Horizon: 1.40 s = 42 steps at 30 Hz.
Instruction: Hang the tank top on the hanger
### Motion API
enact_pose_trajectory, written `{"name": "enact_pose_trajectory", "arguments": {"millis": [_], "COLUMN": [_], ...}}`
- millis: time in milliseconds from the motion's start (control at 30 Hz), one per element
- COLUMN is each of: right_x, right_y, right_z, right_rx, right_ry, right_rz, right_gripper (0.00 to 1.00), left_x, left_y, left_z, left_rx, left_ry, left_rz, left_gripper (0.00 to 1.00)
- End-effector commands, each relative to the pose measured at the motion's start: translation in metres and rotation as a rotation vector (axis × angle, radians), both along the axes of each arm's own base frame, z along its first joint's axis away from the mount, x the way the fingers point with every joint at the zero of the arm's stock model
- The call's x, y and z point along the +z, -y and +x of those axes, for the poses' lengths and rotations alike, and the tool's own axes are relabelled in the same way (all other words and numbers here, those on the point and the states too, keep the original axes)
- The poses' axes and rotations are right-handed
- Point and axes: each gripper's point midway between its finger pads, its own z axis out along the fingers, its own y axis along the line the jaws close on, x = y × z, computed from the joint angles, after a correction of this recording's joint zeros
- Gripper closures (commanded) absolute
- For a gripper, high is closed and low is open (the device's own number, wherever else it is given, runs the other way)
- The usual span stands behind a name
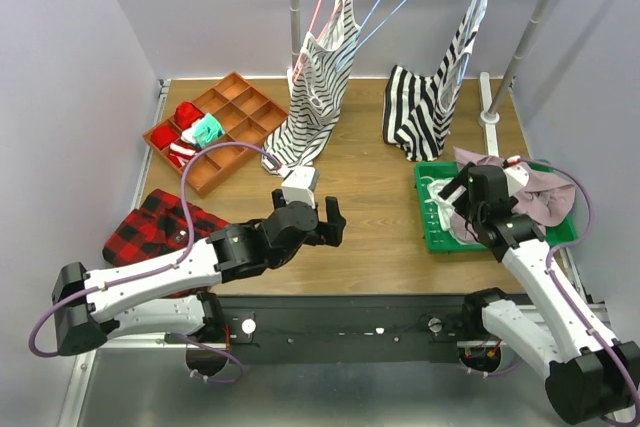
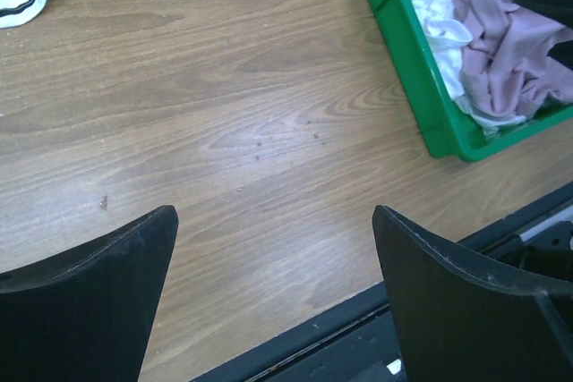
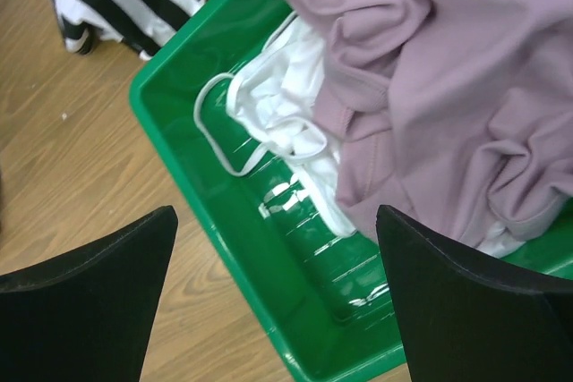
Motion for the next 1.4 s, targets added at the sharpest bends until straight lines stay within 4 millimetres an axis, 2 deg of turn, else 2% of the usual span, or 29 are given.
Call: {"name": "enact_pose_trajectory", "arguments": {"millis": [0,267,367,400,433,533,633,667,833,867,900,1000,1033,1133,1333,1367], "right_x": [0.001,0.019,0.015,0.019,0.013,0.011,0.017,0.013,0.017,0.025,0.014,0.010,0.000,-0.014,-0.028,-0.028], "right_y": [0.023,0.021,0.027,0.027,0.026,0.027,0.042,0.049,0.060,0.066,0.068,0.068,0.076,0.075,0.073,0.076], "right_z": [-0.002,0.008,0.012,0.016,0.020,0.034,0.045,0.050,0.082,0.092,0.099,0.118,0.120,0.124,0.129,0.132], "right_rx": [-0.120,-0.085,-0.096,-0.100,-0.095,-0.108,-0.180,-0.203,-0.244,-0.264,-0.268,-0.261,-0.293,-0.299,-0.295,-0.303], "right_ry": [0.001,0.036,0.004,0.005,-0.027,-0.058,-0.051,-0.069,-0.021,0.004,-0.023,-0.024,-0.048,-0.059,-0.053,-0.046], "right_rz": [-0.063,-0.090,-0.136,-0.141,-0.155,-0.181,-0.226,-0.228,-0.124,-0.100,-0.092,-0.039,-0.028,0.000,0.026,0.027], "right_gripper": [0.00,0.00,0.01,0.01,0.02,0.02,0.02,0.02,0.02,0.02,0.02,0.03,0.03,0.05,0.09,0.14], "left_x": [0.014,0.024,0.027,0.027,0.029,0.030,0.030,0.029,0.032,0.033,0.034,0.040,0.043,0.048,0.050,0.049], "left_y": [-0.001,-0.007,-0.007,-0.007,-0.007,-0.007,-0.009,-0.010,-0.008,-0.008,-0.008,-0.010,-0.011,-0.014,-0.007,-0.007], "left_z": [-0.001,0.003,0.002,0.002,0.001,0.002,0.001,0.002,0.000,0.000,-0.001,-0.001,-0.001,0.000,-0.005,-0.006], "left_rx": [-0.016,0.011,0.006,0.004,0.001,-0.001,-0.002,-0.002,-0.027,-0.030,-0.037,-0.040,-0.041,-0.033,-0.088,-0.091], "left_ry": [0.049,0.075,0.078,0.080,0.084,0.087,0.087,0.087,0.090,0.091,0.092,0.097,0.105,0.120,0.126,0.125], "left_rz": [-0.078,-0.093,-0.111,-0.111,-0.112,-0.102,-0.084,-0.075,-0.072,-0.068,-0.063,-0.059,-0.057,-0.061,-0.090,-0.091], "left_gripper": [0.01,0.01,0.01,0.01,0.01,0.01,0.01,0.01,0.01,0.01,0.01,0.01,0.01,0.01,0.01,0.01]}}
